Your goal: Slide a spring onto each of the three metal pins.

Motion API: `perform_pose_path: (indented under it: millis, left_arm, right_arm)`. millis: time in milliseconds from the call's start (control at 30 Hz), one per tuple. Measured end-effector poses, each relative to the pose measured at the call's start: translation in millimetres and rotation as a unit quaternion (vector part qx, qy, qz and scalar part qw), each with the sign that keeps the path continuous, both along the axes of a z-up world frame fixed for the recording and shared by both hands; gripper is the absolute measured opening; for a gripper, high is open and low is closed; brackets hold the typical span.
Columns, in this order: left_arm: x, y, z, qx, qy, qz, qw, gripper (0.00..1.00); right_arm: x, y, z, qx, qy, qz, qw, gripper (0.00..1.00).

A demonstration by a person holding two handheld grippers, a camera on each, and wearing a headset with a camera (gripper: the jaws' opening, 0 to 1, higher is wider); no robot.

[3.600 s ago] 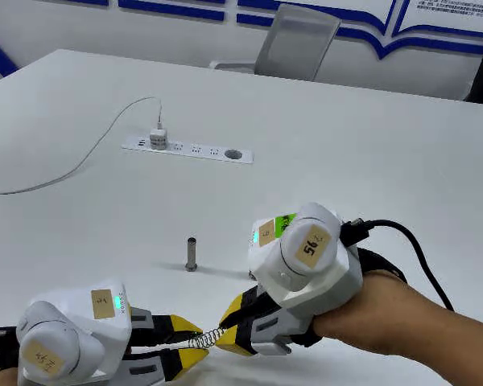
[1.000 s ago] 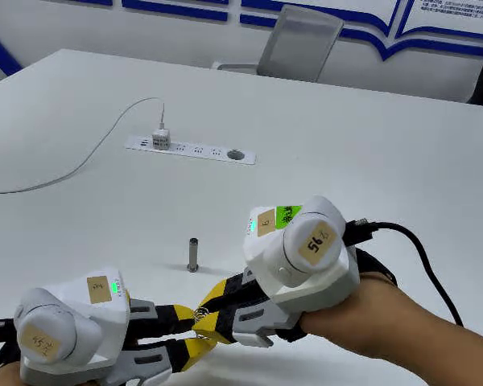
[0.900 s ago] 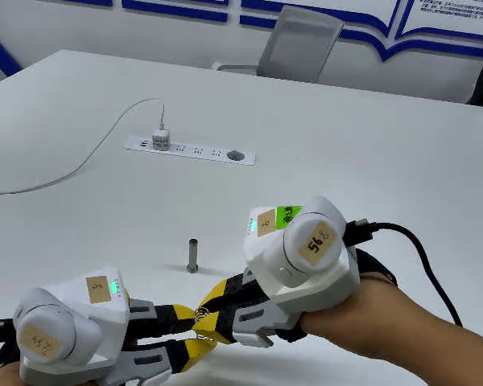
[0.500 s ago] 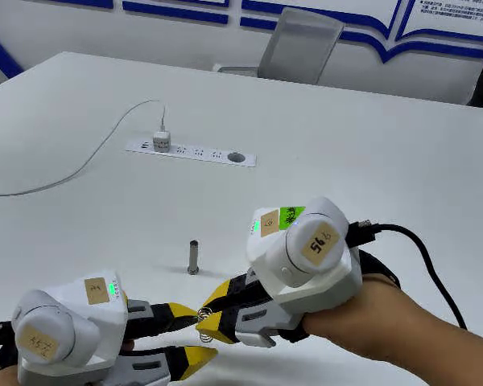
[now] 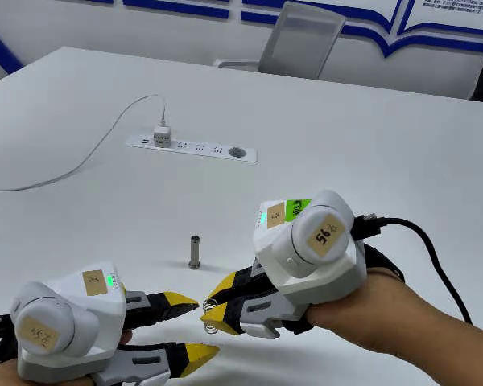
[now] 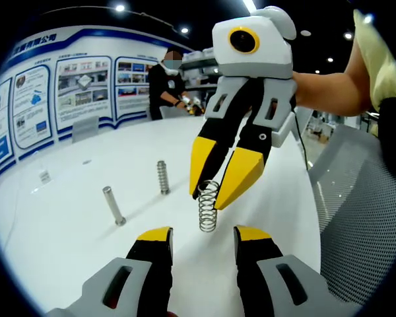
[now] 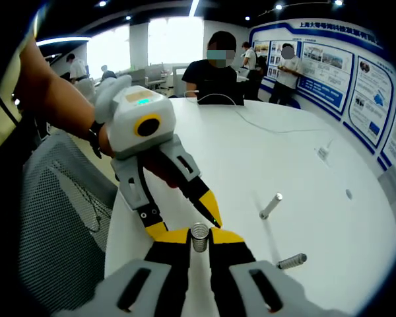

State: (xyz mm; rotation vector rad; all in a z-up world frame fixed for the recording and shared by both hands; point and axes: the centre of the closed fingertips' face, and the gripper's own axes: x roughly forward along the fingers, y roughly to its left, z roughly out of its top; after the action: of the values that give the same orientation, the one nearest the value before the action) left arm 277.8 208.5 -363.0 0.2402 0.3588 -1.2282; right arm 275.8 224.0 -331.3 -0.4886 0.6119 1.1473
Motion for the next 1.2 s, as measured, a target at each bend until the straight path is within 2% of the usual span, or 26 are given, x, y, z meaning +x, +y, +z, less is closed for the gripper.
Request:
perform_pose_path:
  millis: [467,833,1200]
  left_arm:
    - [6.0,7.2,-0.3,0.000,0.004,0.016,0.9999,0.47]
    - [12.9,13.3,1.4,-0.004,0.004,0.032,0.9995,0.52]
    - [23.9,22.9,5.6,-0.009,0.000,0.055,0.9984,0.59]
  right_arm:
    - [10.8,-1.6,11.5,0.012,-0.013,-0.013,0.9998,0.12]
    - [28.5,-1.6,30.6,0.024,-0.035,-0.025,0.9988,0.12]
    - [44.1,0.1,43.1,0.033,-0.050,-0.033,0.9977,0.12]
